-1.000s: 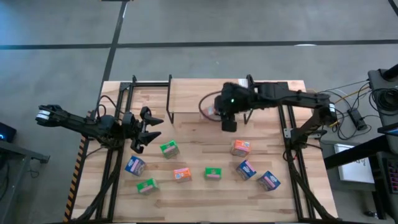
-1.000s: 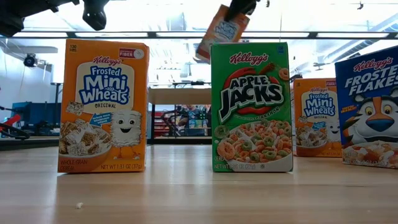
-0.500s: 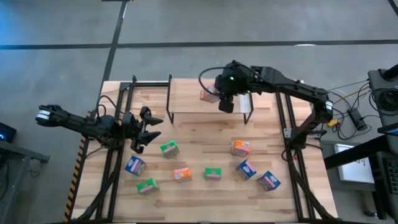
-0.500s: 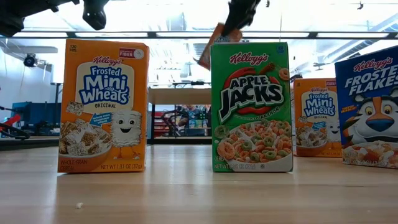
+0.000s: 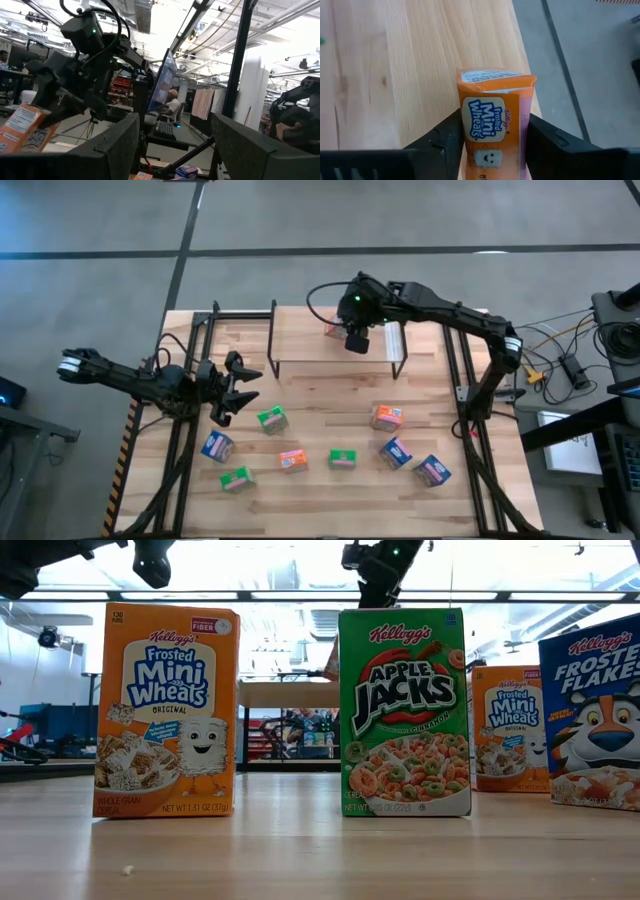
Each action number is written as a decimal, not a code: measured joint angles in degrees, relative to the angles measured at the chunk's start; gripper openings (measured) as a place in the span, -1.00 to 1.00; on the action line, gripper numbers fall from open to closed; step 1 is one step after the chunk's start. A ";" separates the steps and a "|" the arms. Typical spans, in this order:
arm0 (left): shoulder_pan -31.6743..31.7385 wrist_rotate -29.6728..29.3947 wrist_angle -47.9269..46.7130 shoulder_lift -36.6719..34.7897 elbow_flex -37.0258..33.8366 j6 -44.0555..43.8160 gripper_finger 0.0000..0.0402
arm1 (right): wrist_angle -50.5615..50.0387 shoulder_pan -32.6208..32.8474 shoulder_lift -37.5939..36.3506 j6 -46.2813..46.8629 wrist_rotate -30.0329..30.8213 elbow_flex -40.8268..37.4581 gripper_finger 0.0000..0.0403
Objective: Stack cereal on shelf
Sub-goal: Put the top middle orange cereal box on the shelf
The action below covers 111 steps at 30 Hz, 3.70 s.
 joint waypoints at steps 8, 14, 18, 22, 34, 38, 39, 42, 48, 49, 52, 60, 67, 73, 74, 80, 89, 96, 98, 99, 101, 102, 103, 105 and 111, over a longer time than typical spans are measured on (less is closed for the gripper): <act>0.00 -0.02 0.00 0.00 0.00 0.00 0.16 | 1.15 0.00 -0.22 -0.64 -0.13 -0.02 0.14; 0.02 -0.02 0.11 0.00 0.00 0.00 0.16 | 2.45 0.00 0.26 -1.96 -0.25 -0.04 0.26; 0.02 -0.02 0.11 0.00 0.00 0.00 0.16 | 3.23 0.00 0.23 -2.03 -0.24 -0.05 0.28; 0.00 -0.04 0.11 0.00 0.00 0.00 0.16 | 3.27 0.00 -0.19 -2.14 -0.04 -0.07 0.26; 0.02 -0.04 -0.03 0.00 0.00 0.00 0.16 | 3.76 0.33 -4.41 0.42 -0.04 -0.09 0.23; 0.00 -0.06 -0.07 0.19 -0.01 0.01 0.16 | 3.91 1.25 -7.40 1.63 -0.04 -0.11 0.13; 0.00 -0.06 -0.02 0.35 0.00 0.00 0.16 | 4.43 1.71 -8.33 1.98 -0.02 -0.14 0.09; 0.00 -0.09 -0.01 0.74 -0.02 0.01 0.16 | 7.05 3.66 -11.42 2.45 -0.04 -0.56 -0.07; 0.00 -0.20 0.01 1.14 -0.02 -0.29 0.16 | 13.82 7.56 -18.52 1.71 -0.18 -8.18 -0.52; 0.00 -0.20 -0.07 1.14 -0.02 -0.47 0.16 | 15.49 7.99 -19.85 1.71 -0.17 -10.39 -0.59; 0.00 -0.20 0.04 1.11 -0.02 -0.61 0.16 | 20.77 8.84 -24.12 1.99 -0.08 -18.34 -0.79; 0.01 -0.17 0.02 1.29 -0.02 -0.65 0.16 | 31.15 8.83 -32.27 6.81 0.14 -36.35 -0.95; 0.01 -0.17 0.11 1.27 -0.02 -0.65 0.16 | 40.53 8.23 -32.47 8.55 5.78 -47.48 -0.96; 0.00 -0.15 0.12 1.22 -0.02 -0.63 0.16 | 47.16 4.09 -27.80 8.33 6.34 -51.04 -0.96; 0.00 -0.15 0.10 1.20 -0.02 -0.65 0.16 | 47.63 3.25 -26.89 8.33 5.86 -51.04 -0.96; 0.00 -0.15 0.13 1.09 -0.02 -0.38 0.16 | 48.37 0.06 -21.56 8.17 2.19 -49.98 -0.96; 0.01 -0.13 0.13 1.07 -0.02 0.66 0.16 | 50.07 -0.20 -13.74 5.50 1.43 -44.90 -0.96; 0.01 -0.13 0.12 1.07 -0.02 0.68 0.16 | 50.27 -0.34 -6.55 2.26 1.49 -37.44 -0.96; 0.00 -0.13 0.11 1.07 -0.02 0.68 0.16 | 50.63 -0.48 -3.99 1.18 1.47 -35.06 -0.96; 0.00 -0.13 0.11 1.07 -0.02 0.68 0.16 | 50.60 -0.57 -2.61 0.53 1.49 -33.86 -0.96; 0.01 -0.13 0.13 1.07 -0.02 0.68 0.16 | 50.53 -0.59 -0.12 -0.71 1.99 -31.51 -0.96; 0.02 -0.13 0.11 1.07 -0.02 0.68 0.16 | 50.49 -0.59 1.07 -1.13 2.66 -30.35 -0.96; 0.02 -0.13 0.12 1.09 -0.02 0.68 0.16 | 50.40 -0.59 2.02 -1.85 3.28 -29.27 -0.96; 0.01 -0.13 0.11 1.09 -0.02 0.68 0.16 | 50.43 -0.59 3.69 -2.71 3.61 -27.11 -0.96; 0.02 -0.13 0.11 1.09 -0.02 0.67 0.16 | 50.50 -0.84 6.75 -3.73 2.98 -22.57 -0.96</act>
